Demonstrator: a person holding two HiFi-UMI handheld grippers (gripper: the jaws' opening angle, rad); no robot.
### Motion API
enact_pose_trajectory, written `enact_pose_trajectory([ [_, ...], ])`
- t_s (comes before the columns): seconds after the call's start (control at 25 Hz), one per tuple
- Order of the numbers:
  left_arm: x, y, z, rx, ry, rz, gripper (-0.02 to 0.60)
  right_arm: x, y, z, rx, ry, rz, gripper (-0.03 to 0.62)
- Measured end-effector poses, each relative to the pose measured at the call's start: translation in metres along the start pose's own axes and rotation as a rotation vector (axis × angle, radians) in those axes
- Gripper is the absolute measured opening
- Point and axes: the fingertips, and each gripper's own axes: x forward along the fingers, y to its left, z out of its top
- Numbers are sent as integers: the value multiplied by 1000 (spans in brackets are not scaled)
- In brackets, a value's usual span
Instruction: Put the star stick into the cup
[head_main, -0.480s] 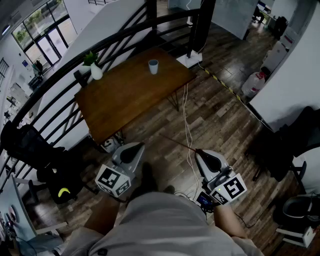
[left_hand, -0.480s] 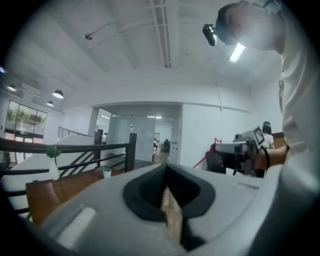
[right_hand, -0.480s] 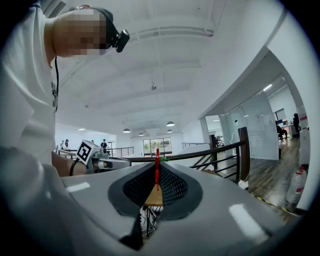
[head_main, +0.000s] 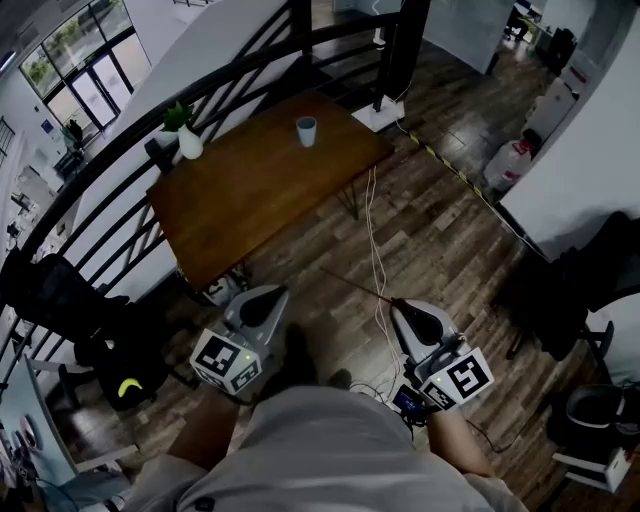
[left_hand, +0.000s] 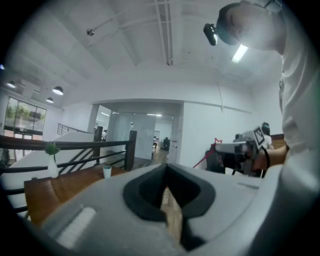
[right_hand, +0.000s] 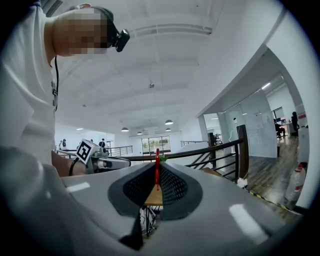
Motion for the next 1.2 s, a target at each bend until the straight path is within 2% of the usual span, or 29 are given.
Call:
enact_pose_trajectory([
  [0.28,11,12,-12,-22,5,-8,3,15,-7,-11,-56,35,-6,23],
  [0.52,24,50,-8,-30,-16,-33,3,52,-17,-12,-67,47,-28,23],
  [0.8,37,86,-3,-49,-23,-115,3,93,-44,-7,-34,34,-142,23],
  [0.96,37,91,3,-44,-14,-176,3,105,-49,4,-63,36,-182,23],
  [1.2,42,108,6,-32,-17,-190,3,120,-58,1,-18,15,-215,23],
])
